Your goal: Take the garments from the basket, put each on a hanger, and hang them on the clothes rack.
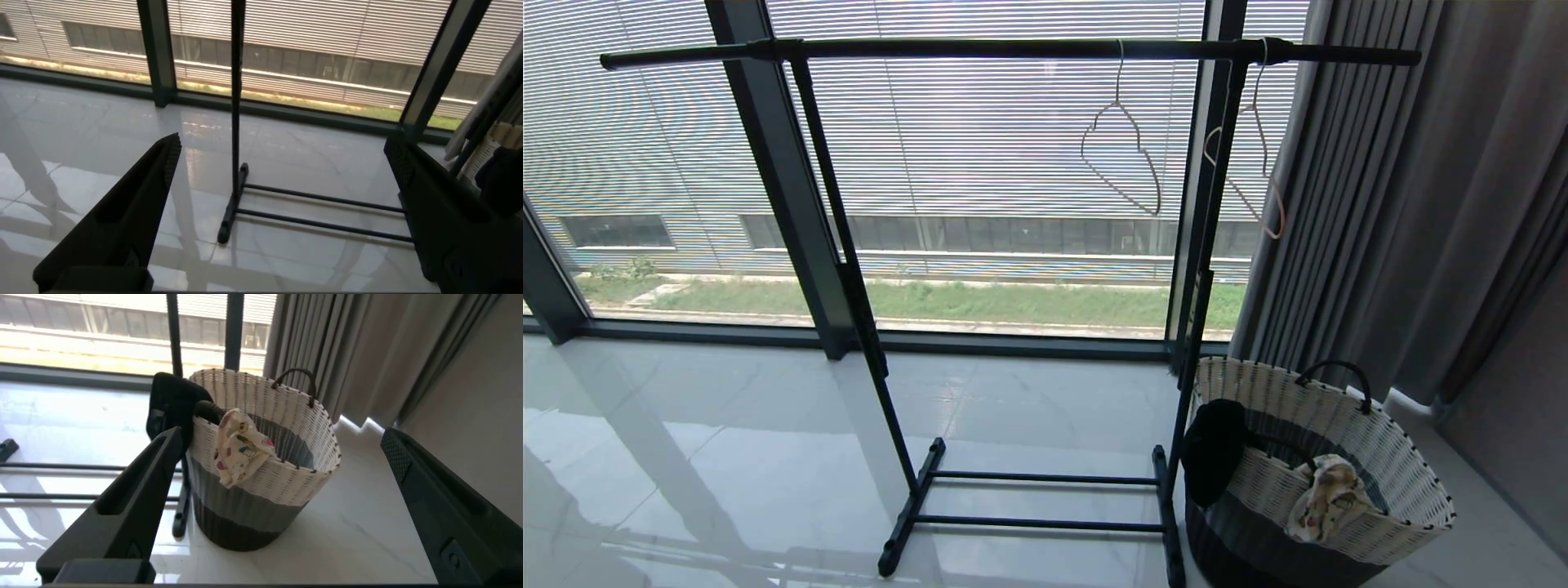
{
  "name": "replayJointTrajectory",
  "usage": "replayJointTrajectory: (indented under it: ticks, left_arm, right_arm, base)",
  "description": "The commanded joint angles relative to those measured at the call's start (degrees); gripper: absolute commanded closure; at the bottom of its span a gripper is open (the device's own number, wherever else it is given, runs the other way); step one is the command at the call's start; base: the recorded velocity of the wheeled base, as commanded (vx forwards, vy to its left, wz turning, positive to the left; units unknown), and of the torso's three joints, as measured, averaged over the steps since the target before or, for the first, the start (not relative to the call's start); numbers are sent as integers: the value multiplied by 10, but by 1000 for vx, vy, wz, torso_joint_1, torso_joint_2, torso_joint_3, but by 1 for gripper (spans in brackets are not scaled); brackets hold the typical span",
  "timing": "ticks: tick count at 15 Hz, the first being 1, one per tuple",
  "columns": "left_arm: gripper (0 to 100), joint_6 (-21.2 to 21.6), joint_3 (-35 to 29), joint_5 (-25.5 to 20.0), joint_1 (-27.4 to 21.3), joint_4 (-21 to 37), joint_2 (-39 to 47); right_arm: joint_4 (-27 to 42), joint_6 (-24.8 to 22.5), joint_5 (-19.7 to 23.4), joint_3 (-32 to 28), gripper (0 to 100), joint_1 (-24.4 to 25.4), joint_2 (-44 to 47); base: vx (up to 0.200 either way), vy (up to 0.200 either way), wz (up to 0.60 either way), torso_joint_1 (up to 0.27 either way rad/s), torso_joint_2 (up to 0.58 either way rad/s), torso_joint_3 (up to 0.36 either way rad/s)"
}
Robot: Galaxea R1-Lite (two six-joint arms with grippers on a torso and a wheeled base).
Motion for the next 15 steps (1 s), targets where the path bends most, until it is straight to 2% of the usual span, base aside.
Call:
replayJointTrajectory:
  ticks: [1, 2, 11, 13, 14, 15]
  left_arm:
    - [0, 0, 0, 1, 0, 1, 0]
    - [0, -1, 0, 0, 0, 1, 0]
    - [0, 1, 0, 0, 0, 0, 0]
    - [0, 0, 0, 1, 0, 0, 0]
    - [0, -1, 0, 1, -1, 0, 0]
    - [0, -1, 0, 1, -1, 0, 0]
  right_arm:
    - [0, 0, 0, 0, 0, -1, 0]
    - [0, 0, 0, 0, 0, 0, 0]
    - [0, 1, 1, 0, 0, 0, 0]
    - [0, 9, 2, 0, 0, 0, 0]
    - [0, 21, 1, 0, 0, 0, 0]
    - [0, 20, 1, 0, 0, -1, 0]
  base:
    - [0, 0, 0, 0, 0, 0]
    - [0, 0, 0, 0, 0, 0]
    - [200, 0, 0, -1, -1, 4]
    - [200, 0, 0, 5, 5, 7]
    - [200, -200, 0, 2, 2, 2]
    - [0, 0, 0, 0, 0, 0]
